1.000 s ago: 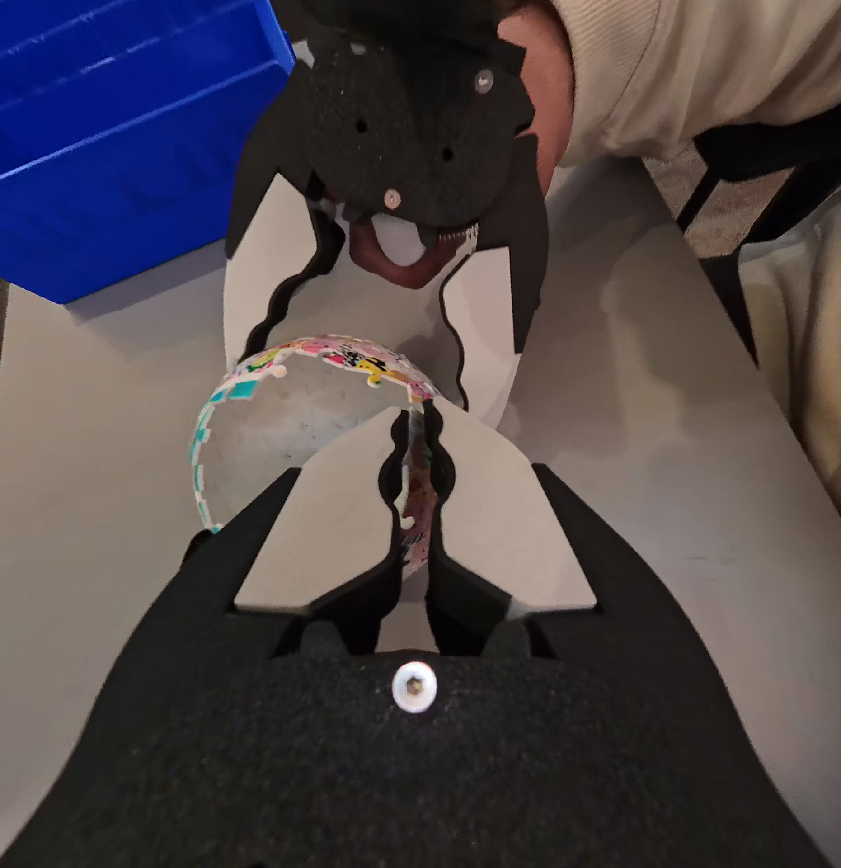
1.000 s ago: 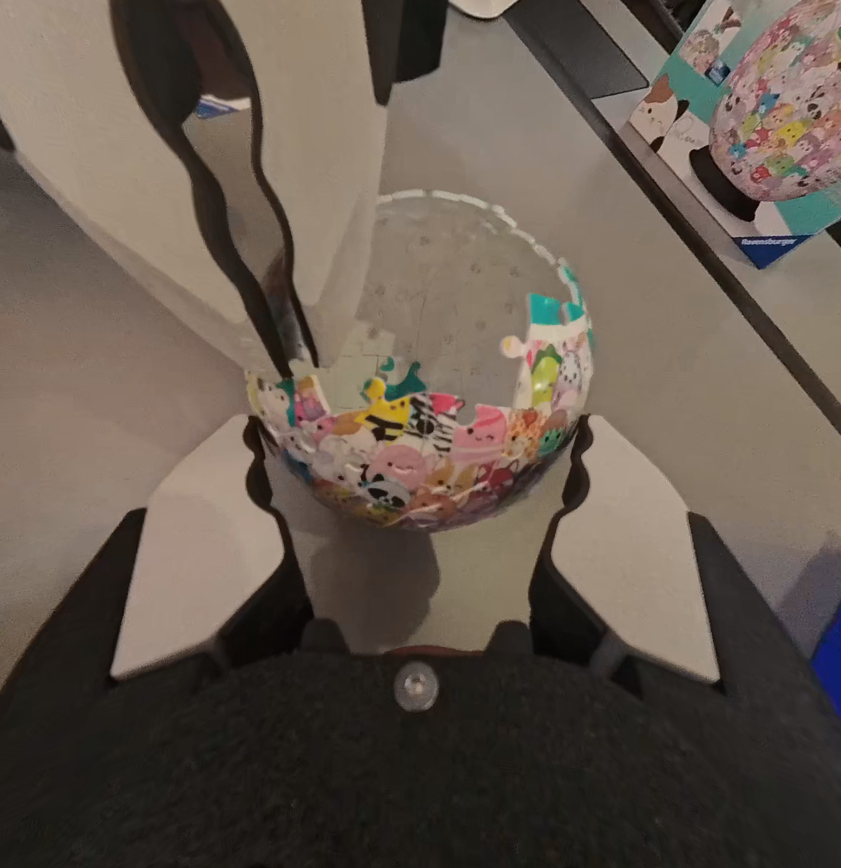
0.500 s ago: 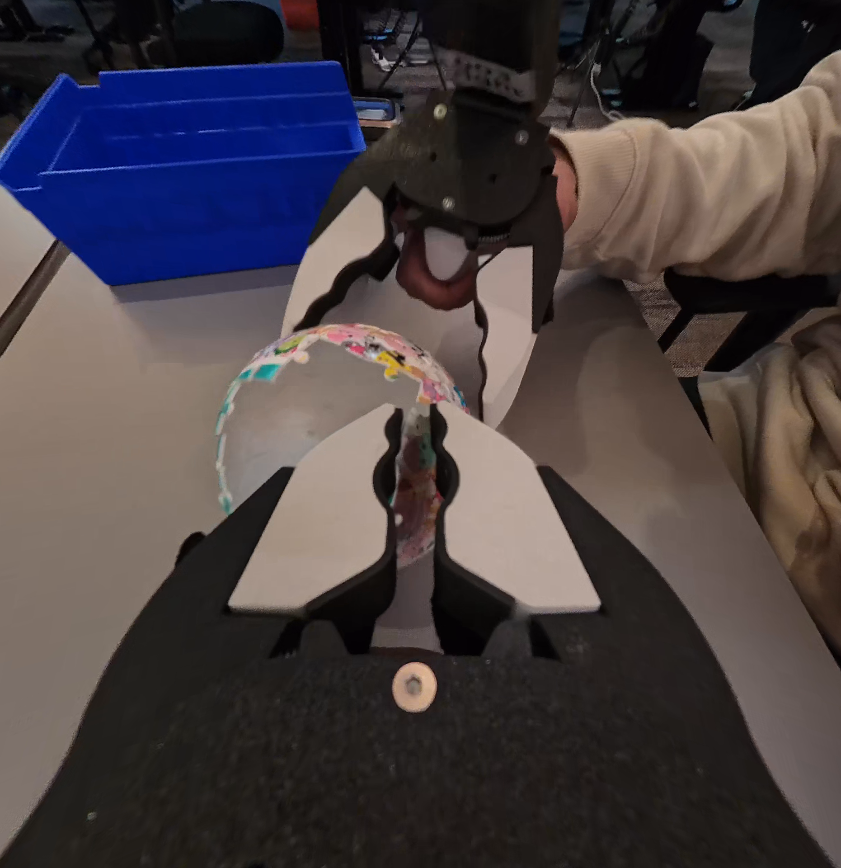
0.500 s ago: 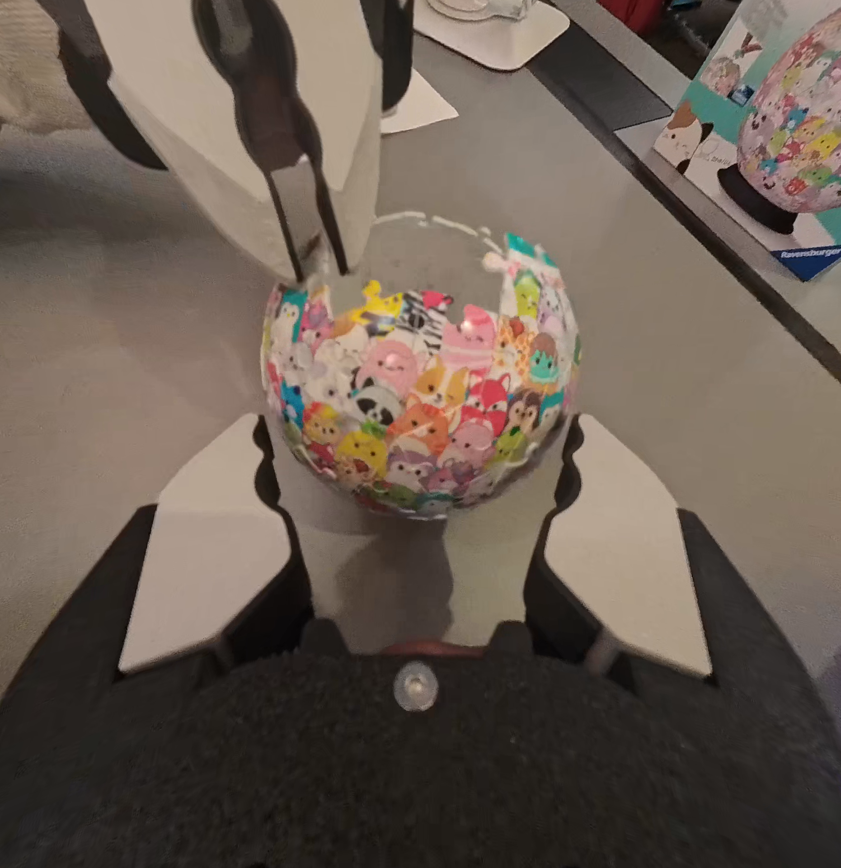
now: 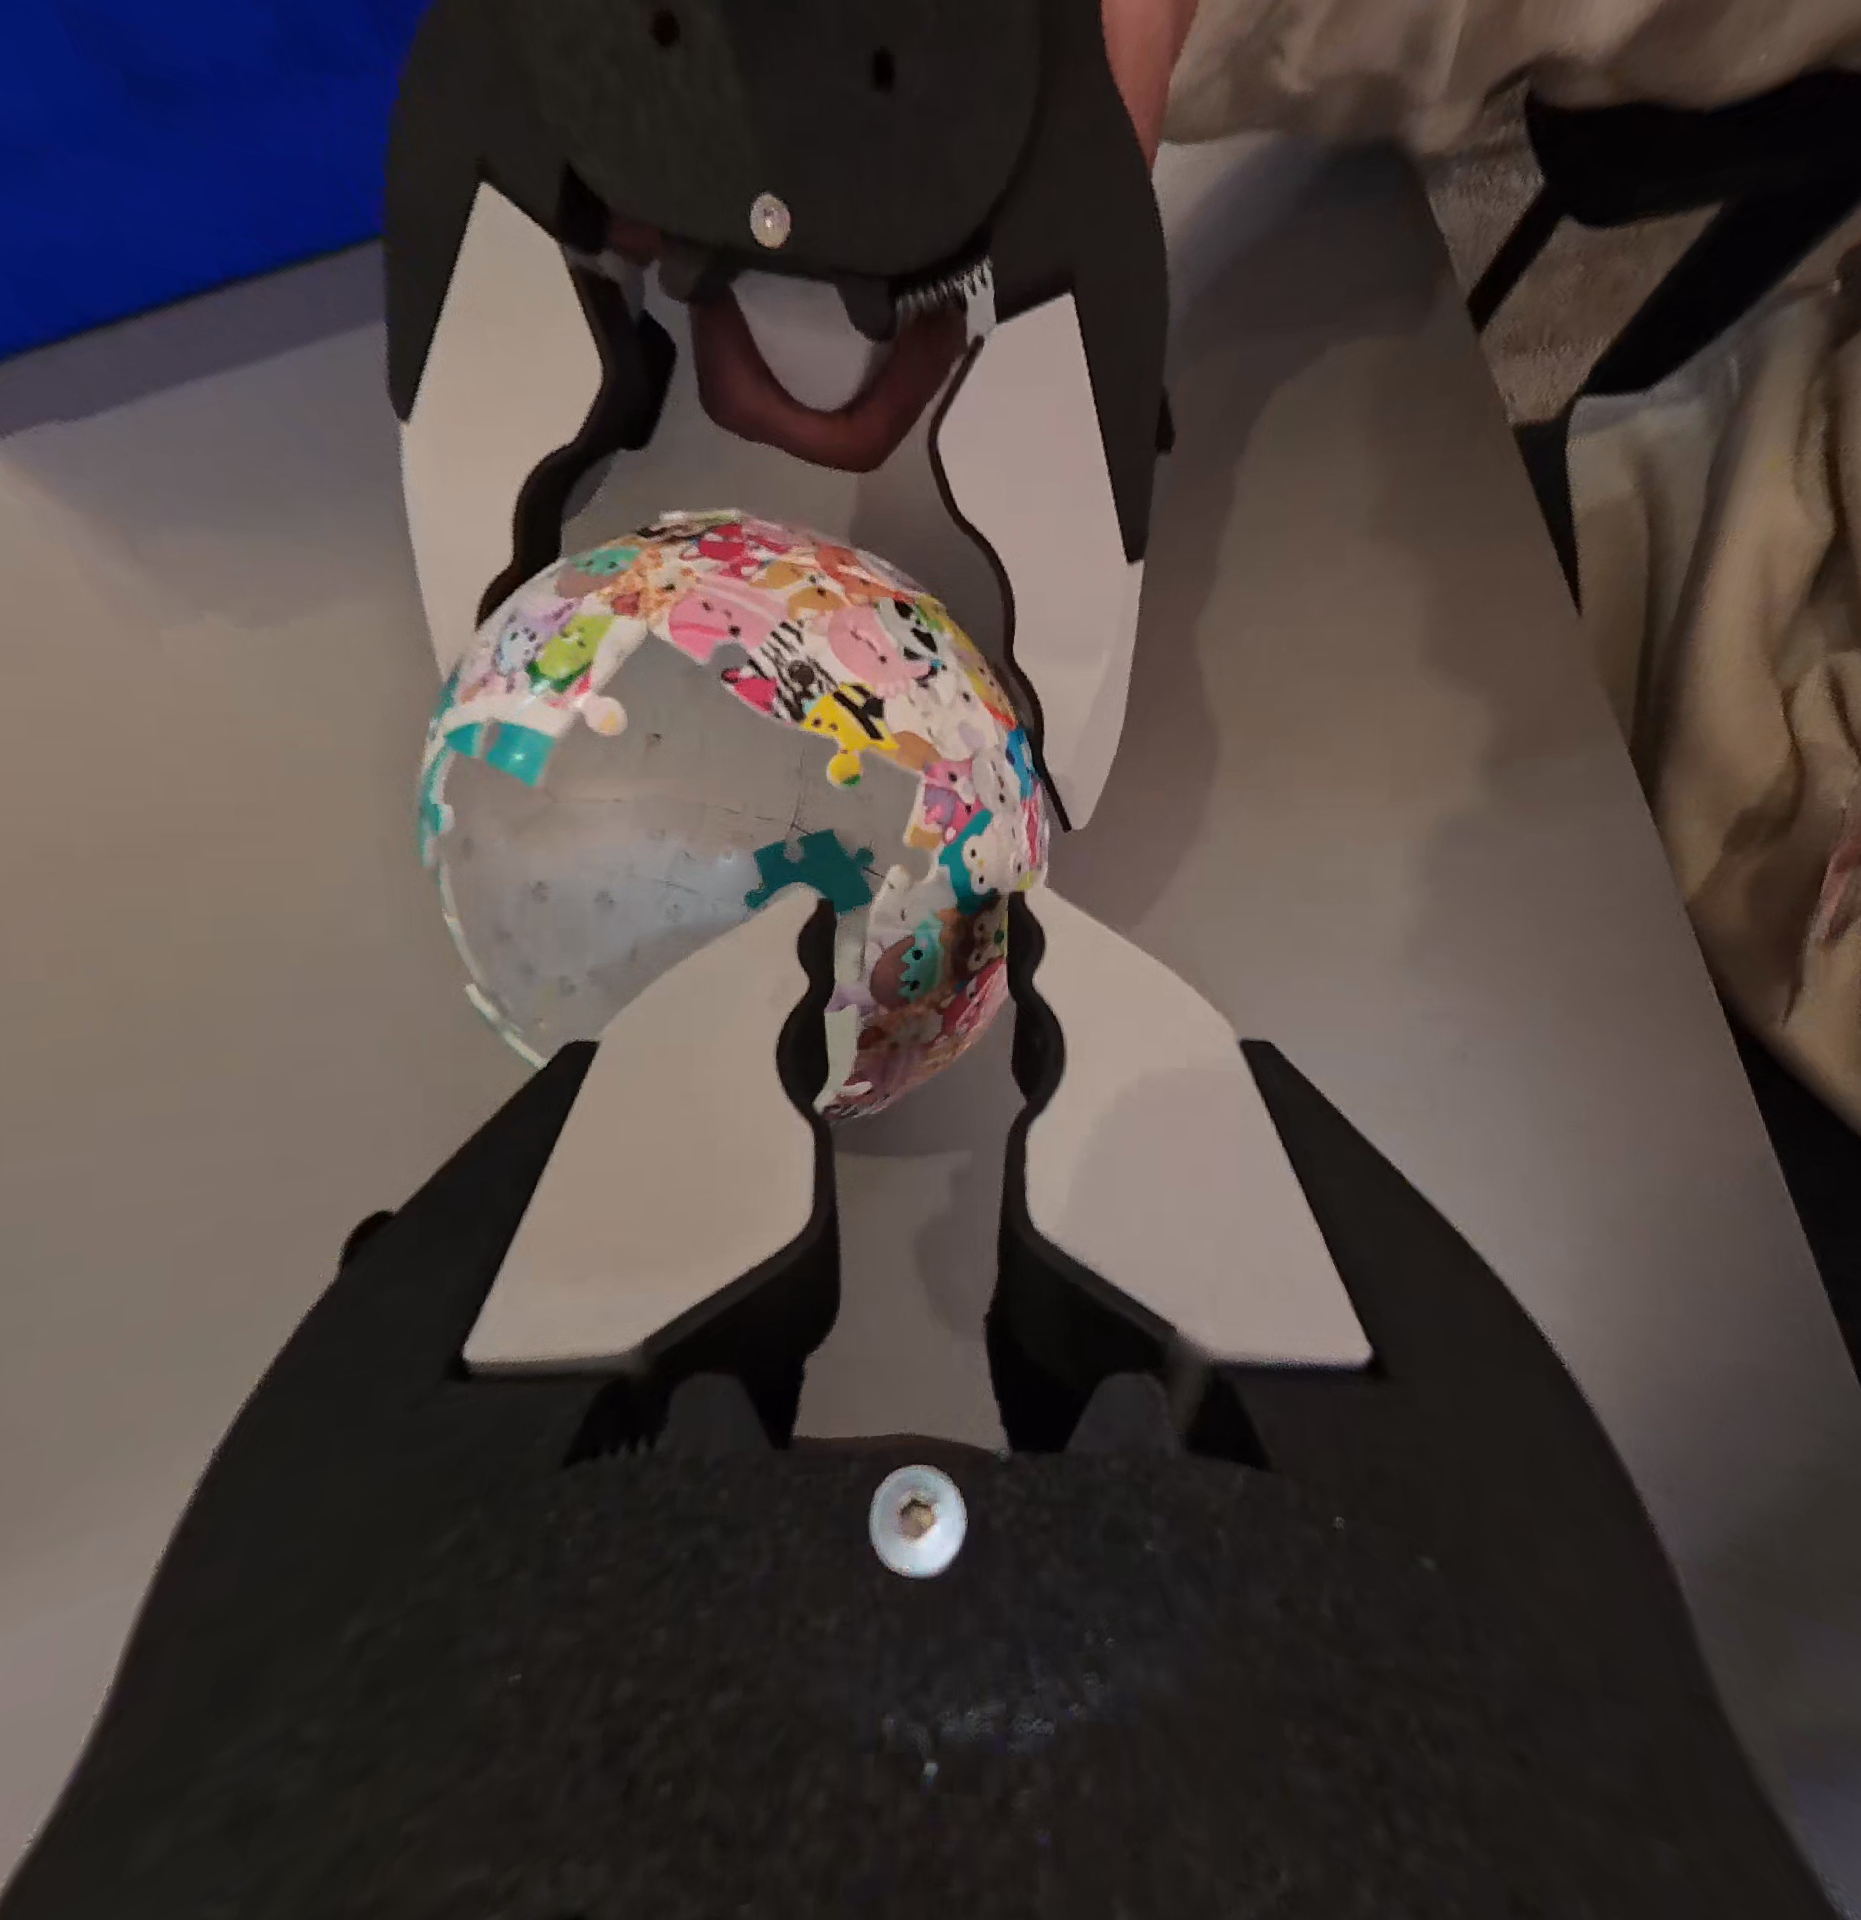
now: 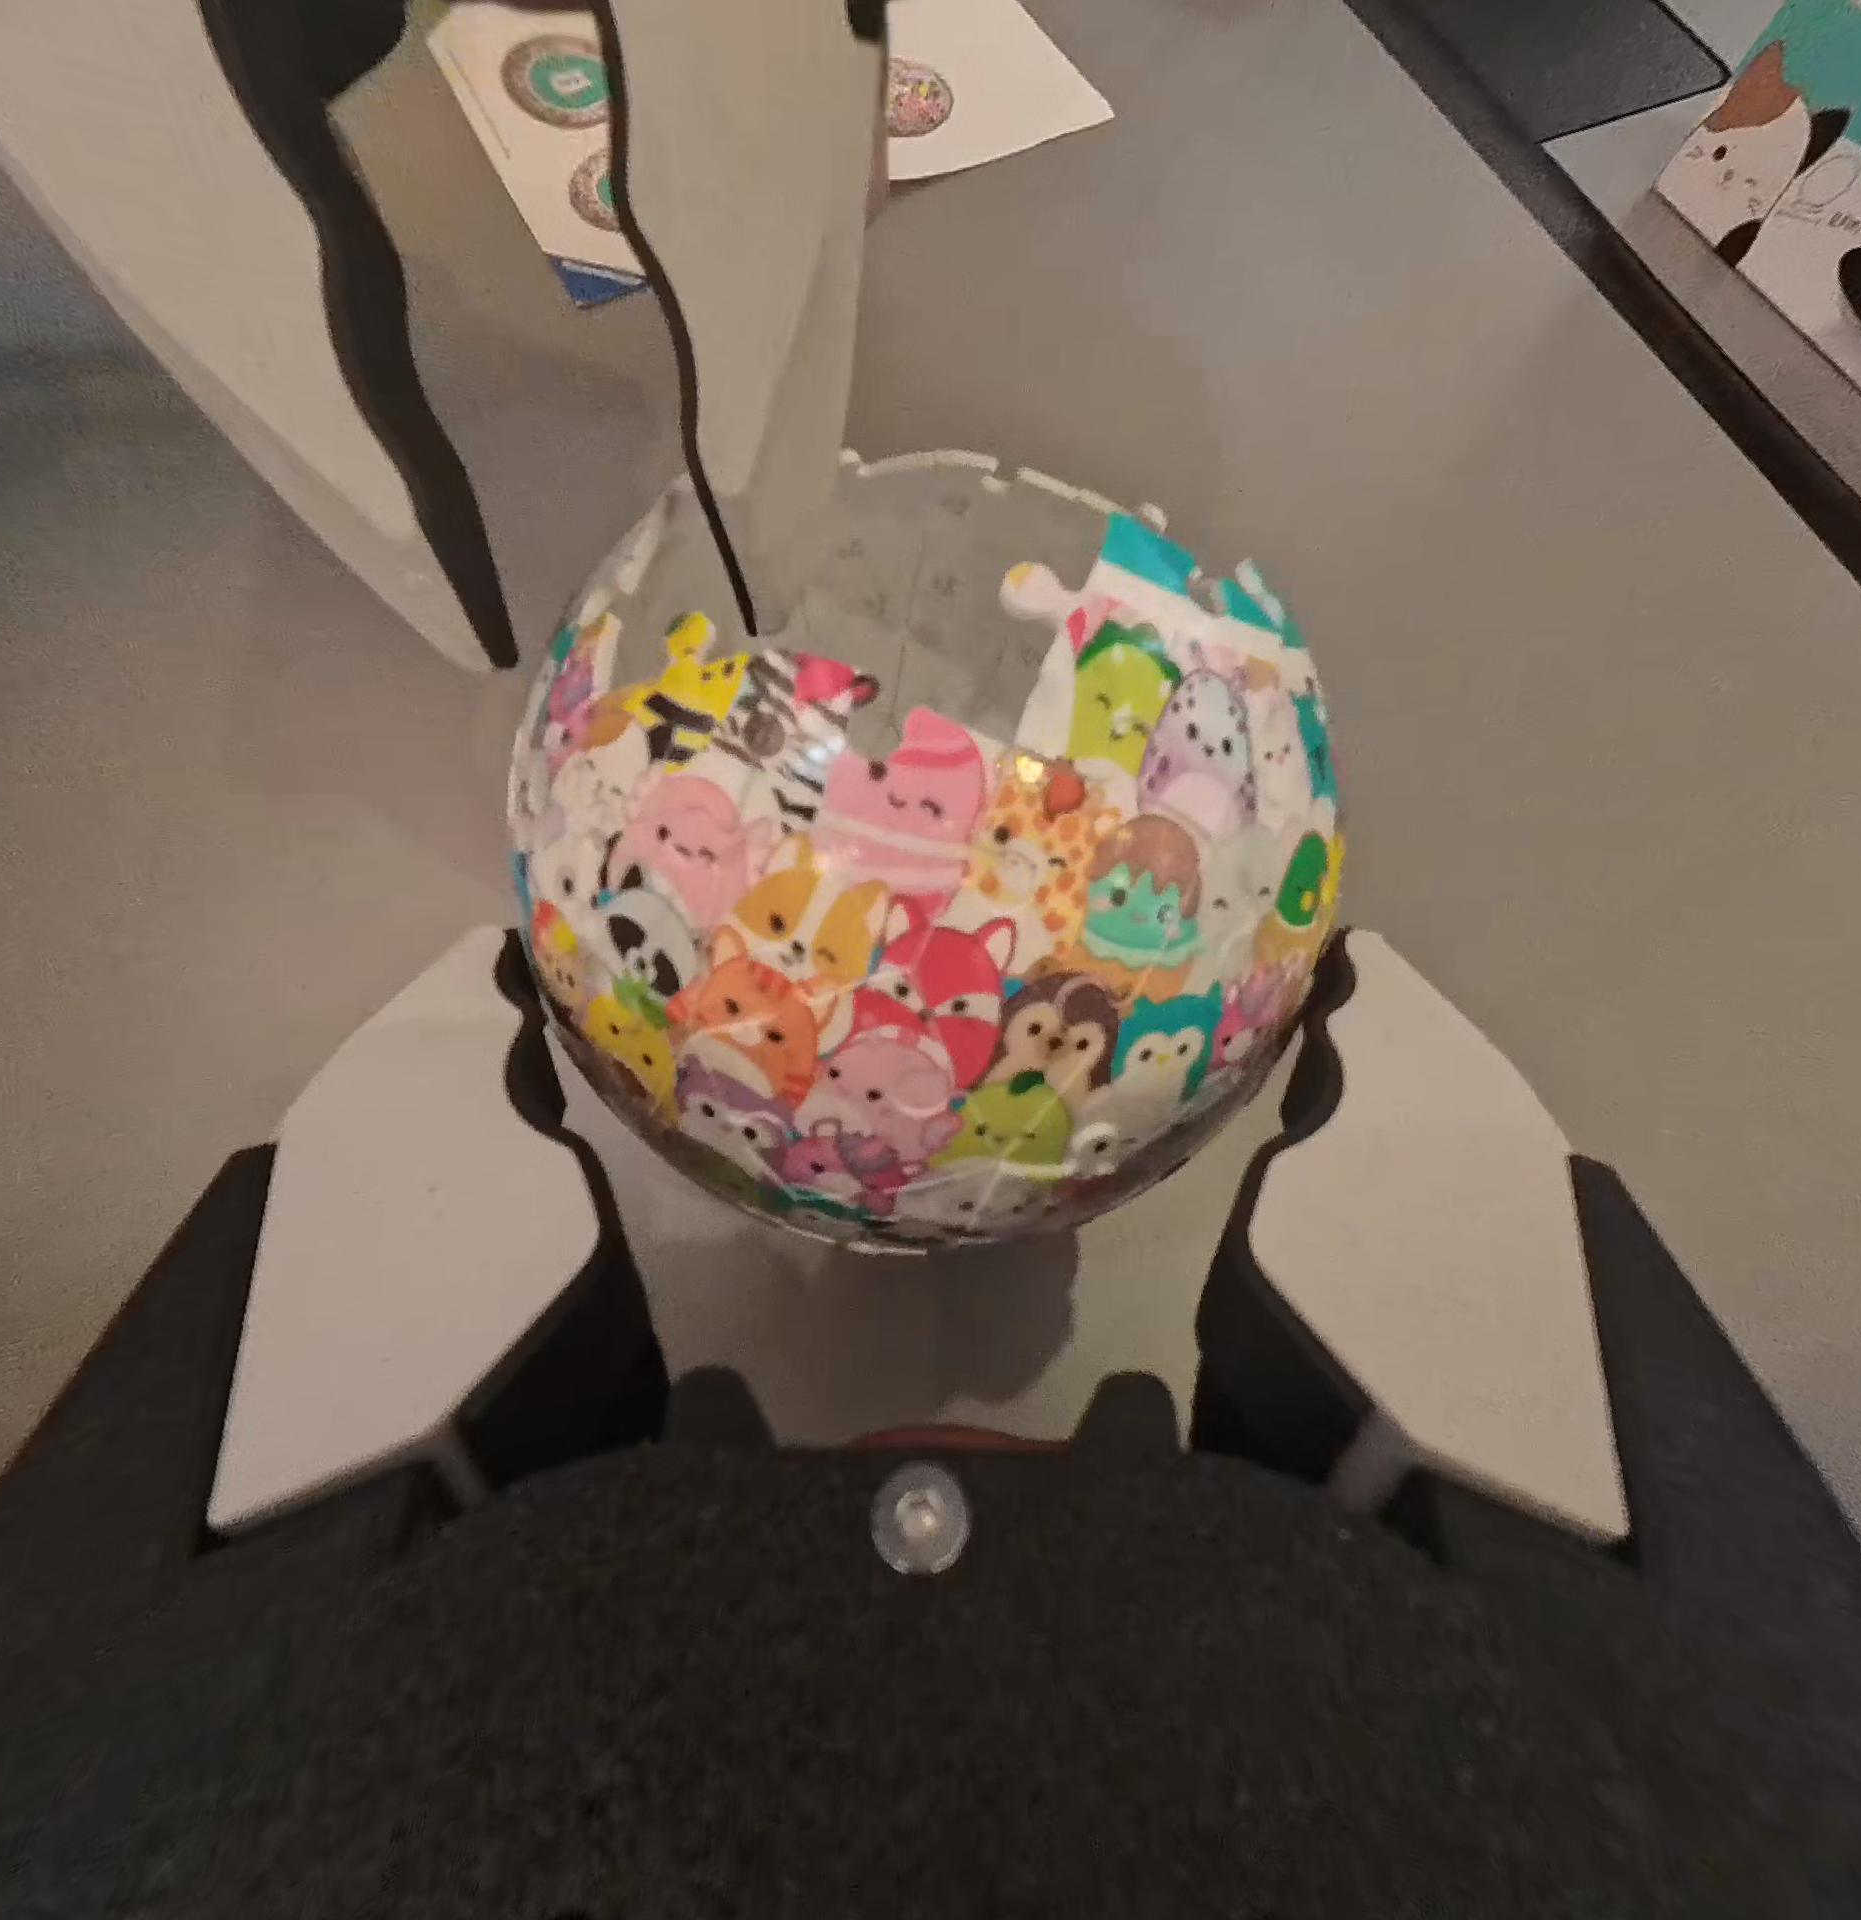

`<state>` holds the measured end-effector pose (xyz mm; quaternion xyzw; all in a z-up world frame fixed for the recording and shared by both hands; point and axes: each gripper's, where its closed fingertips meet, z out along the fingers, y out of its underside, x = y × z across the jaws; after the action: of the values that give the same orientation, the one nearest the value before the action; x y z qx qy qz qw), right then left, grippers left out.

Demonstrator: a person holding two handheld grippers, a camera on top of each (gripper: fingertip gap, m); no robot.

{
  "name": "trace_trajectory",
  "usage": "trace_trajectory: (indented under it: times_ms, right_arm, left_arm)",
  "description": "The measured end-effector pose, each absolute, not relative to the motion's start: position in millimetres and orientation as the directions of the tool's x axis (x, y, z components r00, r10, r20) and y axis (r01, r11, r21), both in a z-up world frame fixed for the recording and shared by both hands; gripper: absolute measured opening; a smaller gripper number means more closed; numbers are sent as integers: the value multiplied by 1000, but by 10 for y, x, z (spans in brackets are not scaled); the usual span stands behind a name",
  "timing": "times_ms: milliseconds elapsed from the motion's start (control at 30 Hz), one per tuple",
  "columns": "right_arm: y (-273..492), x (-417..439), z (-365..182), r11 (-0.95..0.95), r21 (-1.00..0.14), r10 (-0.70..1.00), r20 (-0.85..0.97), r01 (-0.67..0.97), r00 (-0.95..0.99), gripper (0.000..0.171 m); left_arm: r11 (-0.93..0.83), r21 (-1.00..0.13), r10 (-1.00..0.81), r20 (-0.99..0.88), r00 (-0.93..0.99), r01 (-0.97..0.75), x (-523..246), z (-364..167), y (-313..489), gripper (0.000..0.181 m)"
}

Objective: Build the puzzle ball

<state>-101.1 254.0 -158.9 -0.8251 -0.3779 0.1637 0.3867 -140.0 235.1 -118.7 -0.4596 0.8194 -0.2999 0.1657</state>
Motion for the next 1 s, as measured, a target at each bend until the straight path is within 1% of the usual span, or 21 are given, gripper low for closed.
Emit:
trace_trajectory:
  times_ms: [67,133,233,333,400,467,567,667,800,1000]
  right_arm:
    - [2544,-1024,-1593,-411,-761,754,27,503,657,135]
    - [2548,-1022,-1600,-408,-757,756,35,511,654,134]
    - [2546,-1012,-1613,-402,-750,758,48,525,650,135]
    - [2550,-1016,-1613,-401,-753,758,47,522,651,134]
    - [2548,-1015,-1612,-401,-753,758,48,522,651,134]
    - [2545,-1013,-1611,-402,-754,757,47,520,652,134]
    - [2525,-1007,-1635,-408,-748,753,48,524,656,134]
    - [2528,-1000,-1655,-401,-747,749,65,530,659,135]
    - [2518,-1014,-1559,-424,-785,748,-22,452,663,132]
    - [2504,-1067,-1589,-389,-803,784,-31,451,620,133]
  left_arm:
    - [416,-613,-842,19,-539,-671,-1414,-1187,2361,30]
    - [423,-599,-845,10,-534,-680,-1390,-1135,2425,40]
    - [414,-589,-839,50,-542,-694,-1411,-1037,2485,41]
    - [437,-497,-827,107,-552,-750,-1510,-1167,2533,42]
    - [454,-482,-807,134,-575,-750,-1512,-1248,2487,38]
    - [459,-499,-785,160,-598,-735,-1515,-1250,2427,22]
    - [448,-541,-783,146,-605,-712,-1503,-1205,2399,18]
    - [461,-589,-789,70,-610,-664,-1457,-1189,2338,16]
    - [495,-620,-799,-51,-599,-608,-1437,-1214,2265,15]
    - [495,-662,-800,-95,-592,-563,-1471,-1208,2167,13]
